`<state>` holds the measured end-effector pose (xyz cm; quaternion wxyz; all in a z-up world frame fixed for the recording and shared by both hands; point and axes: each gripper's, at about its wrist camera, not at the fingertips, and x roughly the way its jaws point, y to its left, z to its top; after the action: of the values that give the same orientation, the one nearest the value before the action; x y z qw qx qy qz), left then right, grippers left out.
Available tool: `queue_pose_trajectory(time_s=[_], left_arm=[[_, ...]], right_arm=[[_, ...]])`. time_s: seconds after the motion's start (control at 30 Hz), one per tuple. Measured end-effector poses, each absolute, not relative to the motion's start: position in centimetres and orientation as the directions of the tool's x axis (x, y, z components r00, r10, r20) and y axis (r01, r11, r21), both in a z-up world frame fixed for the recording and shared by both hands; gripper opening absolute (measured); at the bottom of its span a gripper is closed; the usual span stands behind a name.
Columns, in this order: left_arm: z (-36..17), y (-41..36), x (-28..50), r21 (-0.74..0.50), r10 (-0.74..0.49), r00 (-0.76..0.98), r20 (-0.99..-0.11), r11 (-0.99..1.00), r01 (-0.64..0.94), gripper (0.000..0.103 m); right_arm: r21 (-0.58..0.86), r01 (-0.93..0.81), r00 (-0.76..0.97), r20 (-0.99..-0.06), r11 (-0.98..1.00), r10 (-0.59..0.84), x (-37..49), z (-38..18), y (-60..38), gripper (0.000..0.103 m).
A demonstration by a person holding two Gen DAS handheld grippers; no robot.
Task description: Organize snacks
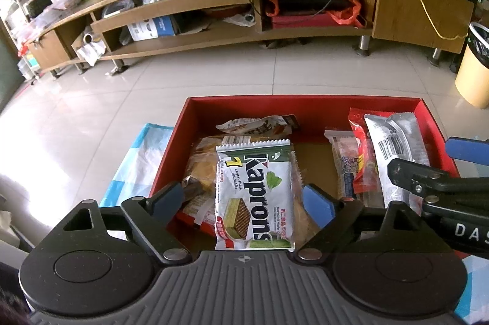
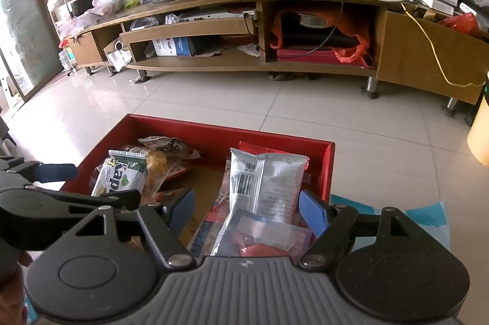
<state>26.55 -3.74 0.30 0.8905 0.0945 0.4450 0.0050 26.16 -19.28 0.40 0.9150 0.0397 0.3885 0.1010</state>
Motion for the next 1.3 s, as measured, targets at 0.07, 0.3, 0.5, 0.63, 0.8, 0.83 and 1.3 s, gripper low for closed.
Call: queue_pose_trajectory(time_s=[0.07, 0.3, 0.5, 0.63, 0.8, 0.83, 1.3], left_arm=[[0.4, -3.6, 26.4, 0.168, 0.091, 0.602, -0.793, 0.983, 0.072, 0.091], [0.9, -3.3, 25.2, 0.149, 0.086, 0.602, -0.794, 0.987, 0.057, 0.092], [1.8, -3.3, 23.8, 0.133, 0.075, 0.615, -0.785, 0.990, 0.049, 0.096], [2.5, -3.6, 22.7, 0.146, 0.084, 0.639, -0.765, 0.988, 0.045, 0.098], [2.9, -3.7, 21.5, 0.149, 0.082, 0.650, -0.755, 0.988, 0.048, 0.100], [2.9, -3.6, 21.3, 0.146, 0.079, 0.650, -0.756, 0.988, 0.049, 0.100], [3.3, -3.2, 17.1, 0.125, 0.053, 0.650, -0.758, 0.990, 0.065, 0.101]], right_arm=[[0.152, -0.150, 0.680, -0.702, 0.977, 0.213, 26.0, 0.6, -19.5, 0.074], [0.163, -0.129, 0.686, -0.697, 0.978, 0.207, 25.0, 1.0, -20.1, 0.074], [0.167, -0.125, 0.678, -0.706, 0.978, 0.207, 23.8, 1.1, -20.2, 0.075], [0.180, -0.128, 0.688, -0.693, 0.975, 0.218, 22.8, 1.9, -20.4, 0.075], [0.206, -0.112, 0.706, -0.672, 0.972, 0.224, 21.4, 2.8, -20.9, 0.080], [0.207, -0.110, 0.708, -0.670, 0.972, 0.223, 21.1, 2.9, -21.0, 0.080], [0.201, -0.090, 0.700, -0.684, 0.976, 0.205, 16.4, 2.5, -21.7, 0.080]])
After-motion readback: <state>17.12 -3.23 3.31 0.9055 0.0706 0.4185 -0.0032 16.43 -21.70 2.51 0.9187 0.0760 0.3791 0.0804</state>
